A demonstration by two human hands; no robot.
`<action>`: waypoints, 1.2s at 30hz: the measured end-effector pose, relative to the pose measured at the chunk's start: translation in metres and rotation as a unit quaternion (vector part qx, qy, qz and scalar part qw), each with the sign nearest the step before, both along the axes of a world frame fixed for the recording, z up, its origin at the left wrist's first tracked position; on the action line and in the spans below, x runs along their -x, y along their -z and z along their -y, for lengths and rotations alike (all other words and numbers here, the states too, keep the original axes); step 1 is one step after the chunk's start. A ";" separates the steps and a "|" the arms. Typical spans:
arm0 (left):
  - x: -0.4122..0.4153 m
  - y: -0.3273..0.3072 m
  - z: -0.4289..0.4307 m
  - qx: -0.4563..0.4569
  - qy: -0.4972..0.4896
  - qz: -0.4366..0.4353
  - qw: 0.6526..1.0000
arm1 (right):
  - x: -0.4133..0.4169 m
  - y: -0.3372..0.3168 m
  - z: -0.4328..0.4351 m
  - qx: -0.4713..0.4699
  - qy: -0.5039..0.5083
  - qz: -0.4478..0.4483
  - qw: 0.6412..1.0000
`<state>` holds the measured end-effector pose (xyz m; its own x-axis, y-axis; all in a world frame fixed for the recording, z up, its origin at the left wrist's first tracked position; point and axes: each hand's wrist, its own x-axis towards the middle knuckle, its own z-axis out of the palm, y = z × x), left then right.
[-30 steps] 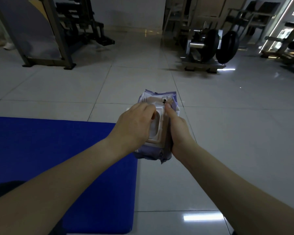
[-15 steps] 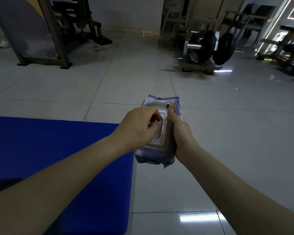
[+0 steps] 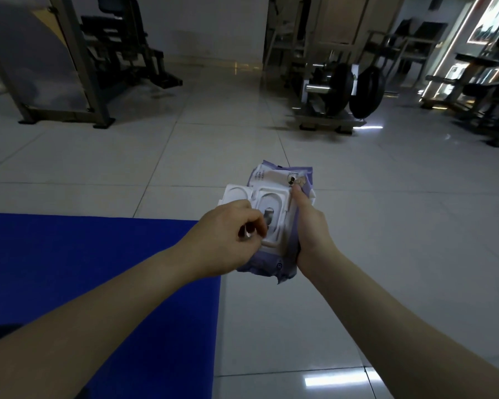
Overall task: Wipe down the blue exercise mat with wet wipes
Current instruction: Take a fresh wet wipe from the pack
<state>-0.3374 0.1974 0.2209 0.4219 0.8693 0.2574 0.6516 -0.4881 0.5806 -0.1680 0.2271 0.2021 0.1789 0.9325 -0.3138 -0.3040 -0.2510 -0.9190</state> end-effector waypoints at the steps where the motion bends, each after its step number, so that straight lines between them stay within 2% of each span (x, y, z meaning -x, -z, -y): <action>1: -0.001 0.000 0.000 0.005 -0.011 0.015 1.000 | 0.001 0.000 0.000 -0.002 -0.001 0.006 1.000; 6: -0.005 0.003 -0.006 0.057 -0.088 0.115 0.988 | 0.004 -0.002 0.004 -0.012 -0.012 0.025 1.000; 9: -0.001 0.008 -0.009 0.054 -0.109 0.132 0.984 | 0.007 -0.001 0.006 -0.022 -0.022 0.034 0.999; 12: 0.000 0.010 -0.008 0.014 -0.109 0.086 0.990 | 0.009 -0.002 0.007 -0.031 -0.037 0.032 0.998; 18: -0.002 0.013 -0.007 -0.160 -0.103 -0.020 0.982 | 0.015 -0.002 0.011 -0.048 -0.054 0.025 0.997; 24: -0.004 0.015 -0.009 -0.233 -0.102 -0.067 0.965 | 0.015 -0.002 0.013 -0.059 -0.068 0.031 0.995; 31: -0.006 0.016 -0.012 -0.242 -0.100 -0.111 0.959 | 0.014 -0.003 0.013 -0.058 -0.071 0.037 0.995; 36: -0.005 0.010 -0.014 -0.173 -0.072 -0.087 0.978 | 0.010 -0.007 0.011 -0.045 -0.054 0.032 0.997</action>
